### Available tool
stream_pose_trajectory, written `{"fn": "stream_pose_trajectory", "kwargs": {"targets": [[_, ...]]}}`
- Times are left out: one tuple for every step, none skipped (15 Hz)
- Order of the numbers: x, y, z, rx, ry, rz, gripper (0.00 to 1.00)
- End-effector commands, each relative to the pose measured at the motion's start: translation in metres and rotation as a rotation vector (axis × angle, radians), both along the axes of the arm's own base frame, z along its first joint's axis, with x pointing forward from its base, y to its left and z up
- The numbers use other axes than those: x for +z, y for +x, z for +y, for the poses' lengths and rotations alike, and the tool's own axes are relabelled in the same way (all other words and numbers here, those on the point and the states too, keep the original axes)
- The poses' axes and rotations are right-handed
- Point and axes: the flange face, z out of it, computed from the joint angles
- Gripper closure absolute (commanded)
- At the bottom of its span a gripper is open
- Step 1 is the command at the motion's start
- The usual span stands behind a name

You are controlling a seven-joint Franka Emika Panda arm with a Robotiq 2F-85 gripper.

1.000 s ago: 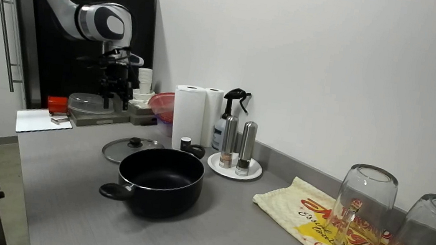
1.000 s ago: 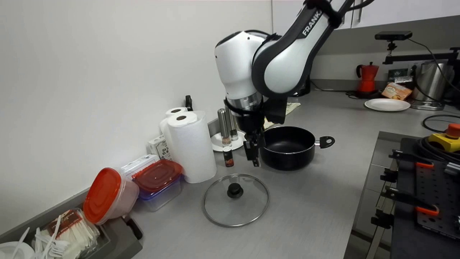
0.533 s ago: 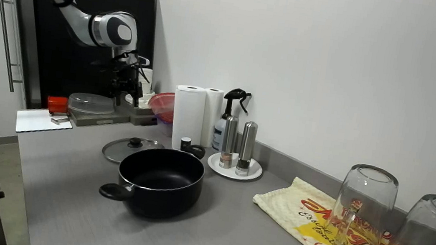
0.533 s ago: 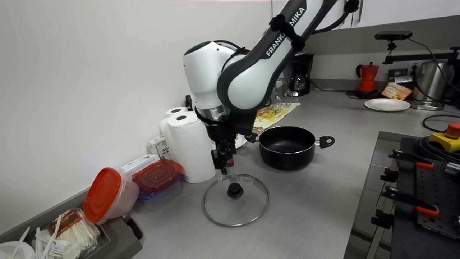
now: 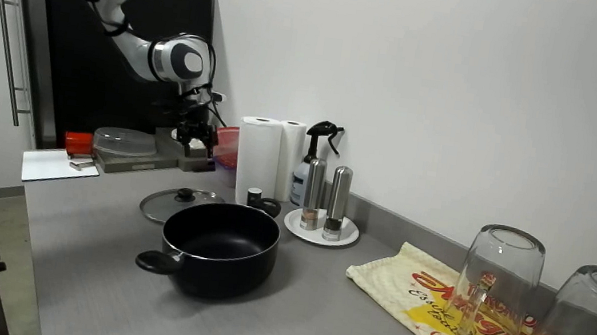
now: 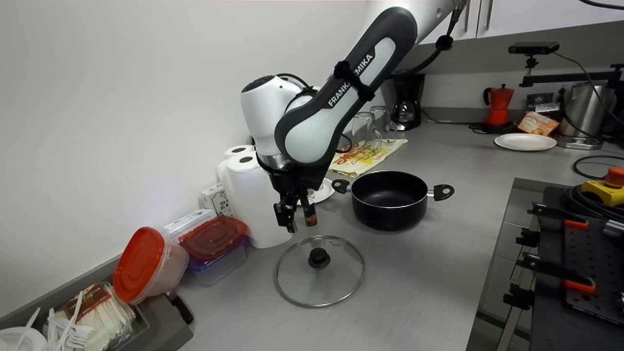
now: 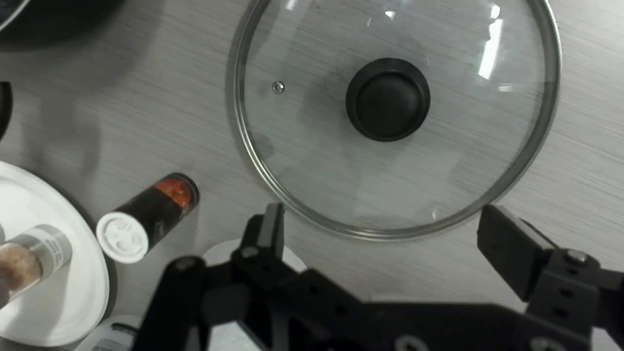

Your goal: Put the glass lid on top of the black pot

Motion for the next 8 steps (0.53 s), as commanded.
{"fn": "stream_pose_trajectory", "kwargs": {"targets": [[-0.035, 0.007, -0.008, -0.038, 0.027, 0.059, 0.00], [-0.043, 0.006, -0.010, -0.049, 0.034, 0.076, 0.00], [-0.050, 0.005, -0.011, -0.058, 0.041, 0.089, 0.00], [-0.056, 0.004, -0.012, -0.067, 0.047, 0.103, 0.00], [-0.062, 0.002, -0.013, -0.078, 0.054, 0.114, 0.00], [-0.066, 0.001, -0.013, -0.086, 0.061, 0.126, 0.00], [-0.072, 0.000, -0.013, -0.099, 0.071, 0.139, 0.00], [-0.077, -0.002, -0.012, -0.110, 0.078, 0.150, 0.00]]}}
